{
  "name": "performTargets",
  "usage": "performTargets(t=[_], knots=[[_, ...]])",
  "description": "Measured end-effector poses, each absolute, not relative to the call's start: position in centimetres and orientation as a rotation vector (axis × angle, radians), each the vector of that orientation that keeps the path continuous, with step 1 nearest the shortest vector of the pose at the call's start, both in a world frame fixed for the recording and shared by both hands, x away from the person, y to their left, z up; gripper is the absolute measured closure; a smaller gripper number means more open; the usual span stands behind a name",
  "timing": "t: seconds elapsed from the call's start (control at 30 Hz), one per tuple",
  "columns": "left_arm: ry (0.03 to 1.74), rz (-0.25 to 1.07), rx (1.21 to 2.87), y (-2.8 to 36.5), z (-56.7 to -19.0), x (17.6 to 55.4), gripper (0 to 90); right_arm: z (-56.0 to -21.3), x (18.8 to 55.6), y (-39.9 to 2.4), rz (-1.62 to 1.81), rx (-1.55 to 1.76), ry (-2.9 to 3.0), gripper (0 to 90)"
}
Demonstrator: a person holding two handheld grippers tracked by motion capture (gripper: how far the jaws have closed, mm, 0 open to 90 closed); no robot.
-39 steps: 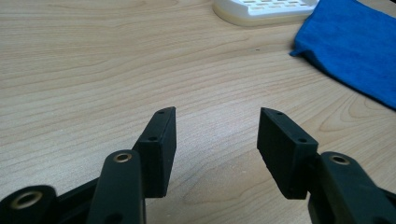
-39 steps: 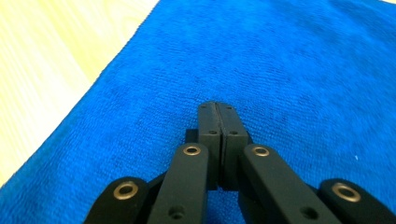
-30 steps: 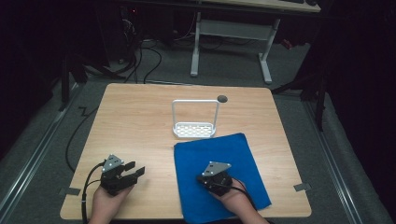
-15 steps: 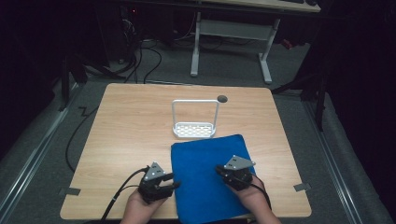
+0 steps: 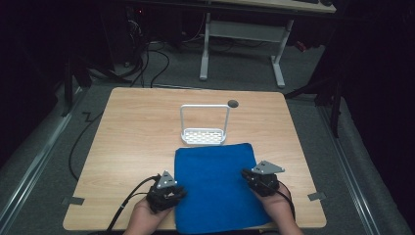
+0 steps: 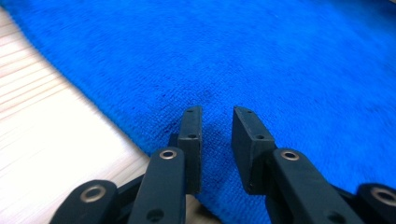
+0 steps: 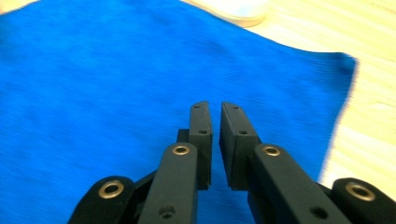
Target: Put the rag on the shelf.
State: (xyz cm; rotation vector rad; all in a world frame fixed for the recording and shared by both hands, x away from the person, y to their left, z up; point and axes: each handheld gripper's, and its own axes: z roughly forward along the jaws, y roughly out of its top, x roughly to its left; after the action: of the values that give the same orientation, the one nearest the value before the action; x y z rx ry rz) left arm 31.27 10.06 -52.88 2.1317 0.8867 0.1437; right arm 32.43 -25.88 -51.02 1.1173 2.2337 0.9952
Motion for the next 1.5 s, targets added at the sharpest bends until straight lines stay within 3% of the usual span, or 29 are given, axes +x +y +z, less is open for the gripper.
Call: performTargets(t=[0.27, 0.4, 0.53, 1.37, 1.4, 1.5], knots=[[1.032, 0.191, 2.088, 15.1, -52.3, 30.9, 70.6, -51.7, 34.9, -24.8, 0.995, 1.138, 2.245, 84.1], [1.038, 0.213, 1.991, 15.3, -51.7, 32.5, 62.3, -52.0, 35.7, -23.5, 0.985, 1.124, 2.263, 82.5], [1.023, 0.199, 2.046, 14.0, -52.4, 33.9, 59.7, -52.7, 35.9, -23.0, 0.905, 1.121, 2.298, 80.1], [0.924, 0.111, 2.104, 14.7, -52.9, 29.2, 63.2, -52.5, 29.4, -24.1, 0.944, 1.111, 2.364, 75.9], [0.933, 0.077, 2.096, 14.8, -52.9, 29.4, 62.8, -52.4, 29.4, -24.2, 0.945, 1.115, 2.377, 70.3], [0.943, 0.046, 2.074, 15.1, -52.9, 29.7, 60.2, -52.2, 29.5, -24.3, 0.992, 1.138, 2.348, 66.9]])
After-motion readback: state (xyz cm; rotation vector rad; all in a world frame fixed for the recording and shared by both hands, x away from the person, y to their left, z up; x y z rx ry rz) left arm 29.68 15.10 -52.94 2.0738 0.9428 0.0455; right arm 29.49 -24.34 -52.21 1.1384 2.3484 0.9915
